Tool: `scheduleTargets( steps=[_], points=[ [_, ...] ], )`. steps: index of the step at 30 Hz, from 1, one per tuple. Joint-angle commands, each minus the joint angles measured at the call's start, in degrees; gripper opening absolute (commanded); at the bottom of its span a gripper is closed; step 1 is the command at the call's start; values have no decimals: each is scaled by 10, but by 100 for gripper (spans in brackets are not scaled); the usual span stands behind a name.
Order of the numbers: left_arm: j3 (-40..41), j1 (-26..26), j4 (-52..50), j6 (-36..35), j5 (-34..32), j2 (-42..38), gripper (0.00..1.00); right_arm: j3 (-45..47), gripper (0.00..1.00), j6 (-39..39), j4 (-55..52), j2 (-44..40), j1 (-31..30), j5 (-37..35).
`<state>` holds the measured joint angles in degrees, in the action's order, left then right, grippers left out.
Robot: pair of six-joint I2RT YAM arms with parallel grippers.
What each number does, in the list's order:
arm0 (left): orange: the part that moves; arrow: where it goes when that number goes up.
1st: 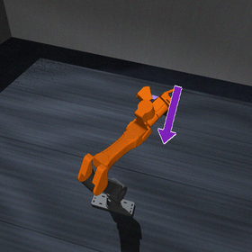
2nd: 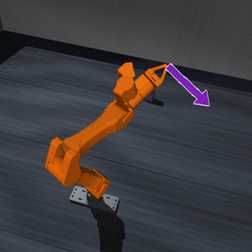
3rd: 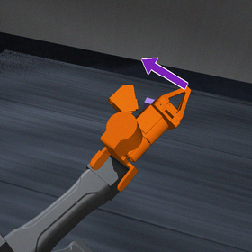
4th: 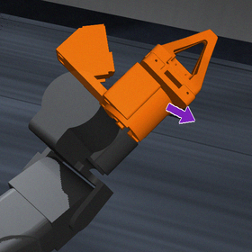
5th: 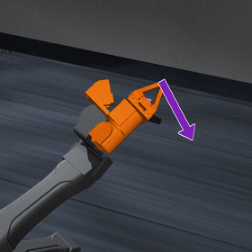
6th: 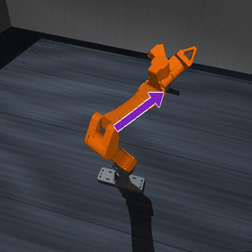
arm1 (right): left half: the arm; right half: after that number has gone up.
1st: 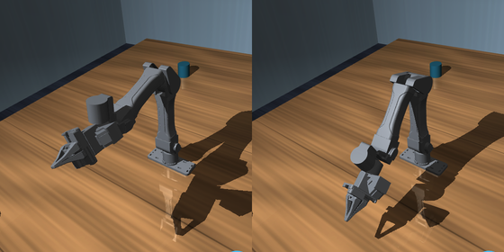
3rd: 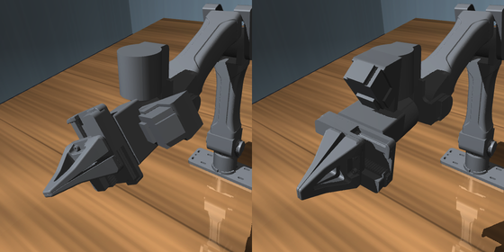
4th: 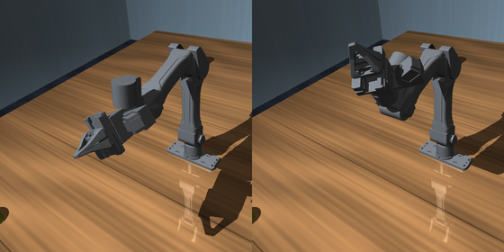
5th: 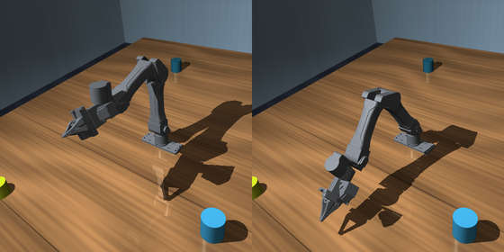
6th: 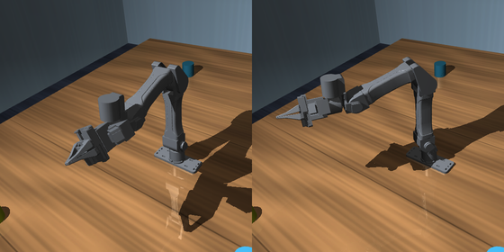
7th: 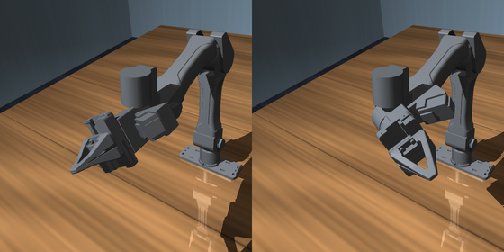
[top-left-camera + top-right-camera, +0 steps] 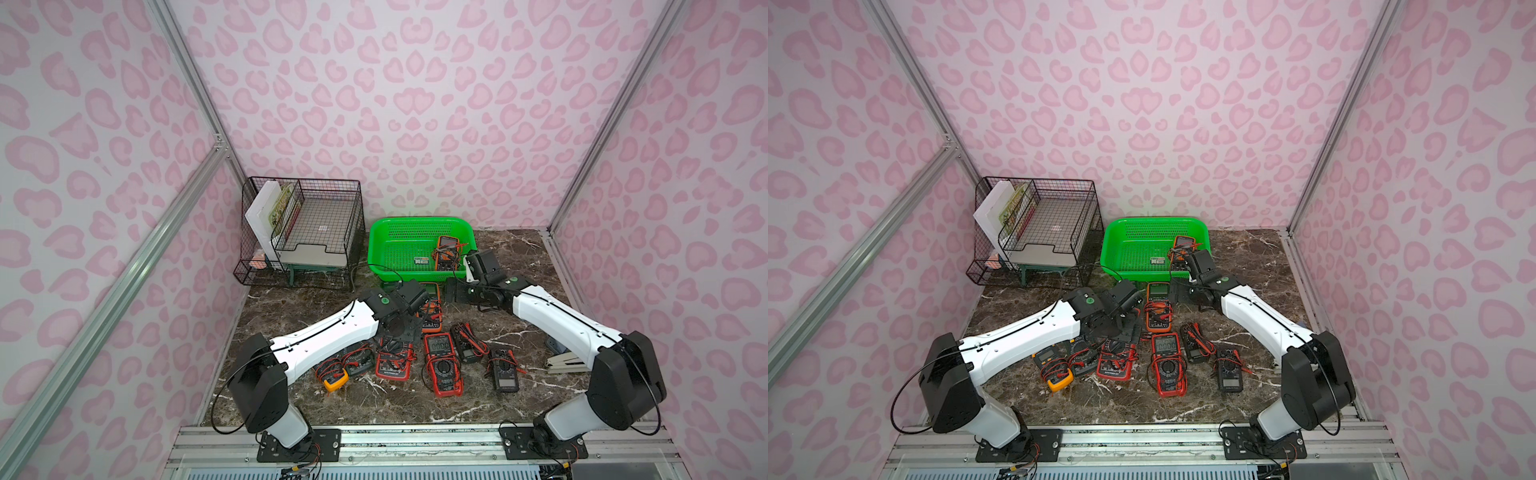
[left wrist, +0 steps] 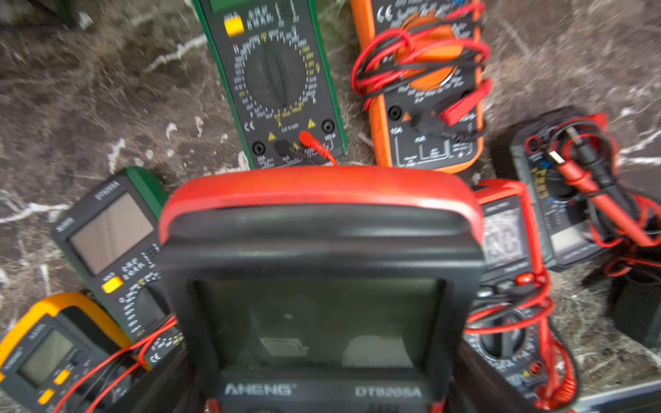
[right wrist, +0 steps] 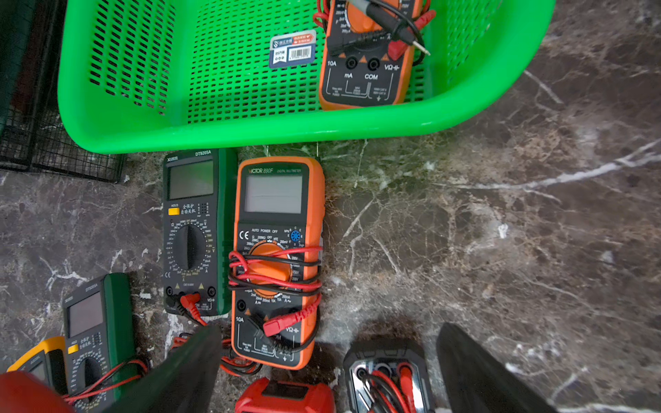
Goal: Put the multimeter into the basket
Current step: Pick up the multimeter from the center of the board.
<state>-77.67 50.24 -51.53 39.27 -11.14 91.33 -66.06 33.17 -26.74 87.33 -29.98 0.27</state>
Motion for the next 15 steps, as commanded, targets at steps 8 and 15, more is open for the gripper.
scheduleTargets(
  steps=[8, 15],
  points=[
    [-161, -37, -39, -68, -71, 54, 0, -14, 99, 12, 23, -30, 11, 15],
    [-234, -84, -1, -126, -88, 98, 0, -30, 99, 11, 40, -36, 20, 25]
  ],
)
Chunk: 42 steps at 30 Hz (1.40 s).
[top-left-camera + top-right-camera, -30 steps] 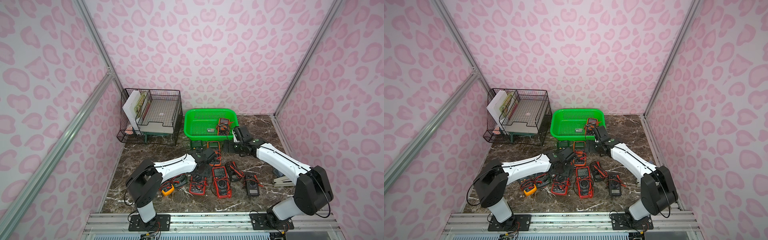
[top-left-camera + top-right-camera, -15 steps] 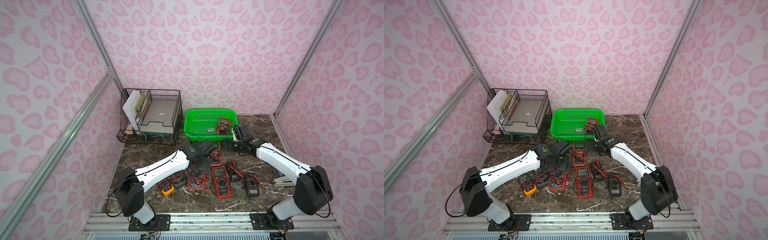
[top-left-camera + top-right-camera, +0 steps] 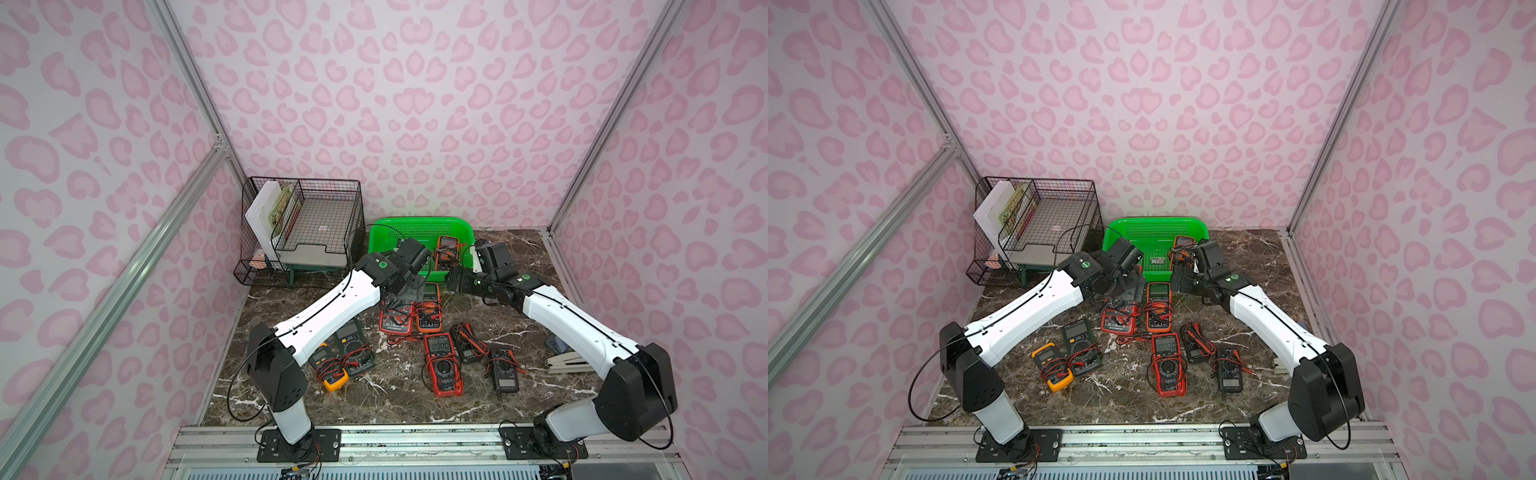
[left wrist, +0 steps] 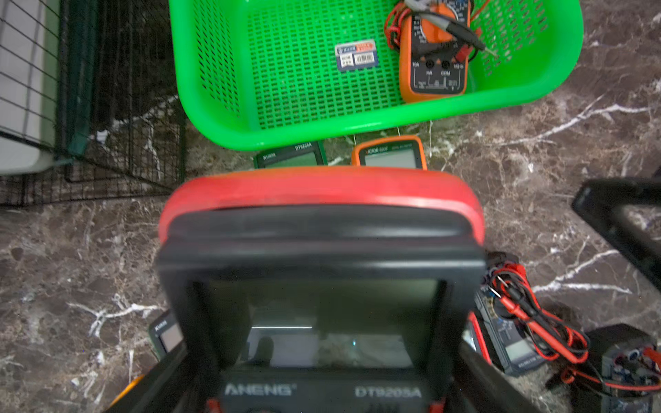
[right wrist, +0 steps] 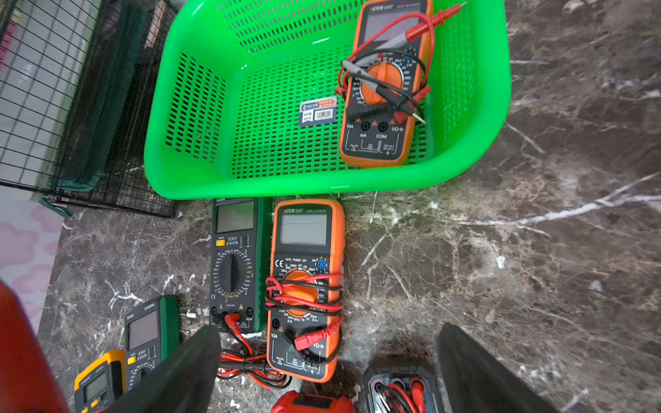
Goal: Put the multimeter into the basket
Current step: Pick up the multimeter from the center of the board, then place the multimeter in the basket.
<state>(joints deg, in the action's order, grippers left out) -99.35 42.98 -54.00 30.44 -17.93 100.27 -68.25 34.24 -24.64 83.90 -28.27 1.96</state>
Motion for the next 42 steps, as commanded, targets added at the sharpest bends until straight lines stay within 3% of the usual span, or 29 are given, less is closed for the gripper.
scheduleTargets(
  steps=[1, 9, 25, 30, 42],
  points=[
    [-23, -20, 36, -45, -22, 15, 0, -11, 99, 0, 22, -1, 6, 12],
    [-88, -75, 110, -89, -3, 68, 0, -13, 99, 9, 69, 2, 22, 40],
    [-301, -122, 187, -184, -10, 249, 0, -22, 99, 7, 75, 54, 47, 71],
    [-325, -132, 235, -205, -14, 290, 0, -44, 99, -3, 56, 75, 49, 73],
    [-331, -165, 250, -176, -6, 357, 0, -93, 99, -23, 25, 122, 68, 91]
  ],
)
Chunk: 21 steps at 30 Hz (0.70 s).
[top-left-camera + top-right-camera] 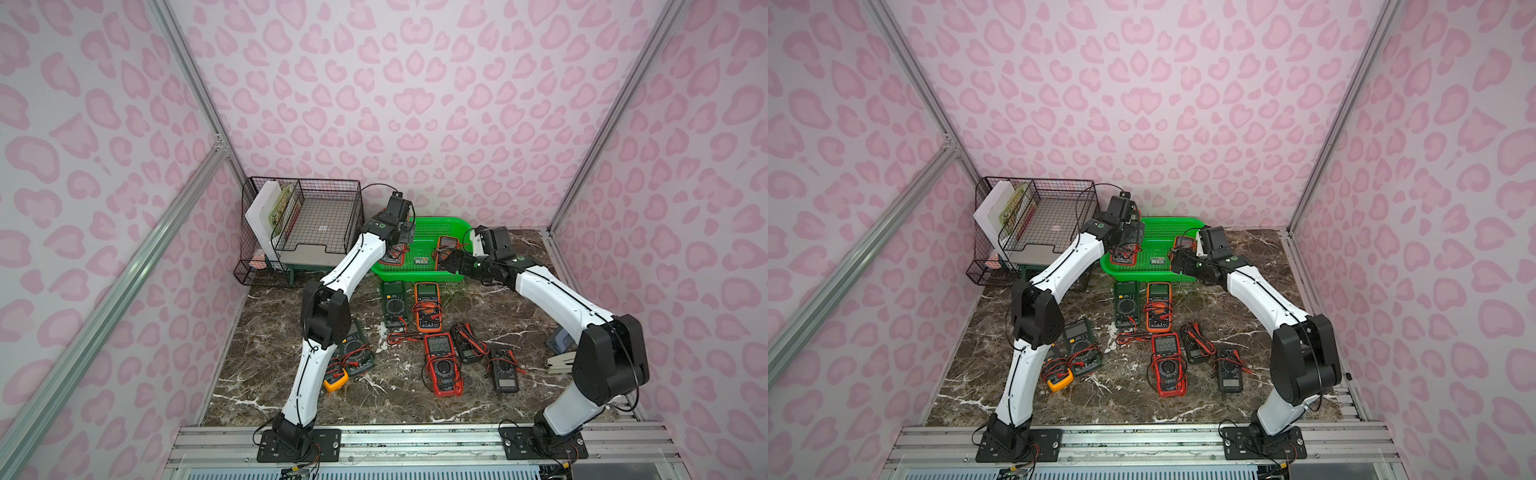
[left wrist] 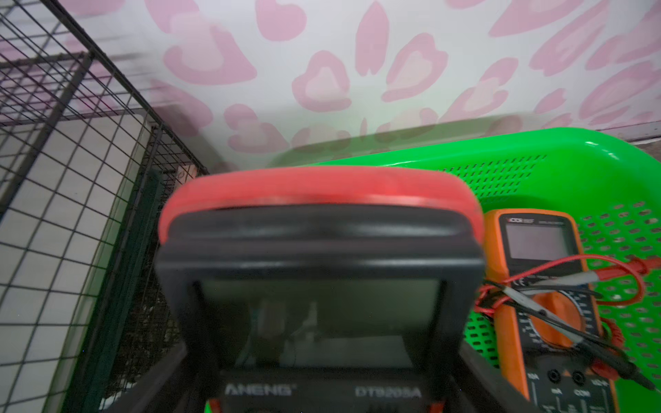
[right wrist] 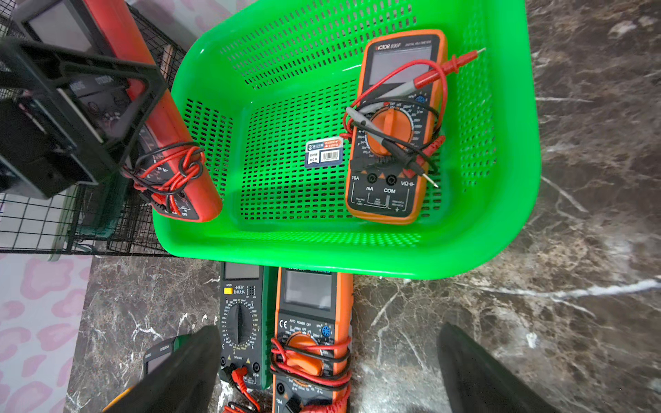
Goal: Put the multimeter into the basket
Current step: Place the multimeter in the basket.
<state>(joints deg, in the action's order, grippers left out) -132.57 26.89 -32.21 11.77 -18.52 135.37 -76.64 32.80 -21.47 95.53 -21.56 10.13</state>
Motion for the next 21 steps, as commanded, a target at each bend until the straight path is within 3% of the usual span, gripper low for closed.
scheduleTargets(
  steps=[1, 12, 21],
  points=[
    [3, -7, 34, 13, 2, 10, 0, -9, 99, -10, -8, 9, 3, 10],
    [22, -13, 27, 50, 3, 50, 8, -9, 99, -17, -19, 22, 6, 12],
    [23, -15, 7, 88, -17, 78, 58, -8, 99, -21, -28, 15, 12, 10]
  ],
)
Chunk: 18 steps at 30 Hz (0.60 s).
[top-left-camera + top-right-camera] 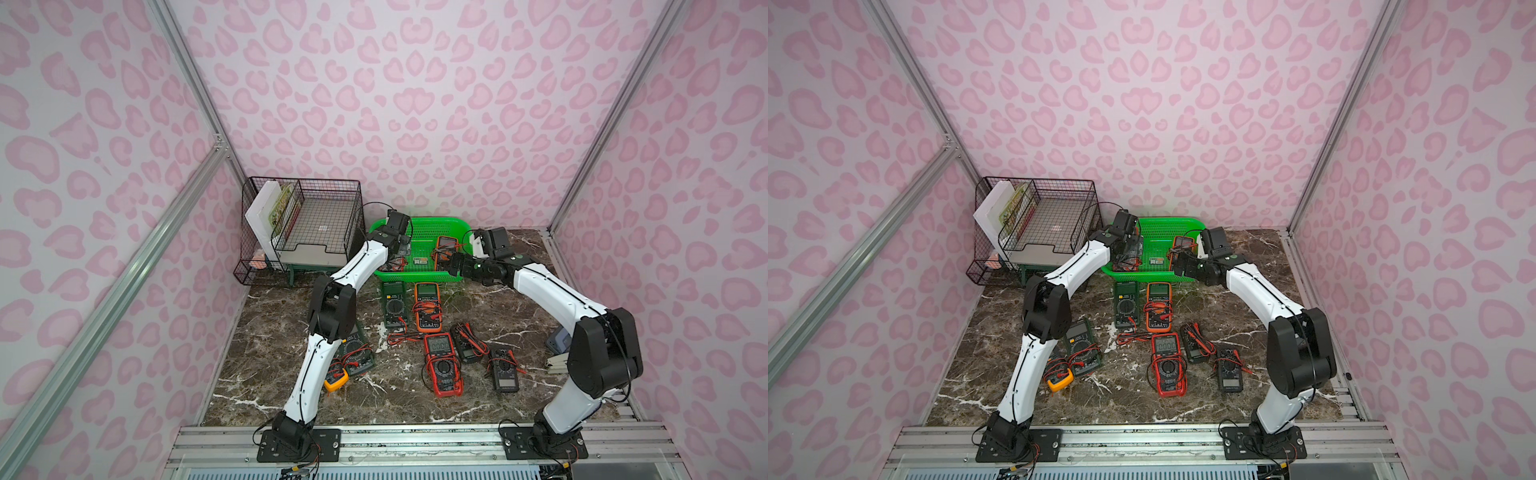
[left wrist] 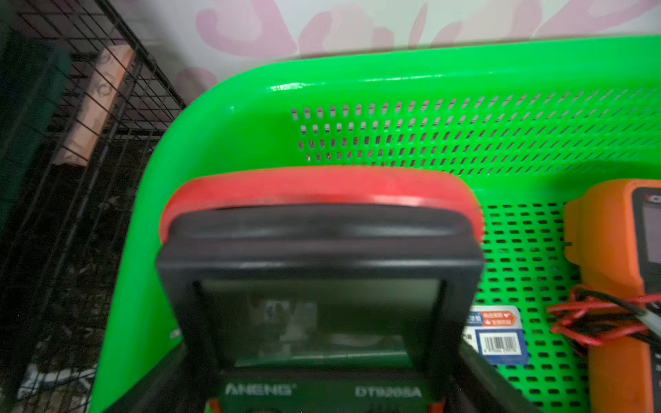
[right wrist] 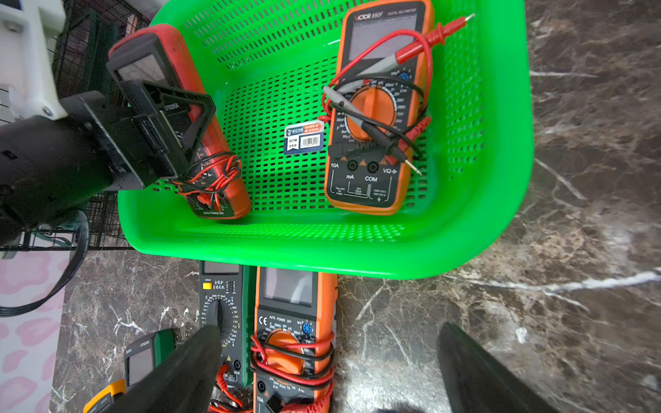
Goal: Put the multimeter into the basket
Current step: Place the multimeter in the basket.
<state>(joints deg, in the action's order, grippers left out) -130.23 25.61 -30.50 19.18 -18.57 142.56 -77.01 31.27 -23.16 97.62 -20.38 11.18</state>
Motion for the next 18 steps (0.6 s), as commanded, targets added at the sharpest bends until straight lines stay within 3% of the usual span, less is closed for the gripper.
scheduleTargets(
  steps=[1, 6, 18],
  points=[
    [-1, -3, -12, 16, -17, 8, 65, -5, 99, -6, -12, -7, 0, -2],
    [-1, -6, -28, 25, -17, 11, 98, -5, 99, -7, -15, -16, 3, -3],
    [-7, -6, -31, 26, 14, -30, 99, 8, 99, -6, -9, -41, 5, -5]
  ],
)
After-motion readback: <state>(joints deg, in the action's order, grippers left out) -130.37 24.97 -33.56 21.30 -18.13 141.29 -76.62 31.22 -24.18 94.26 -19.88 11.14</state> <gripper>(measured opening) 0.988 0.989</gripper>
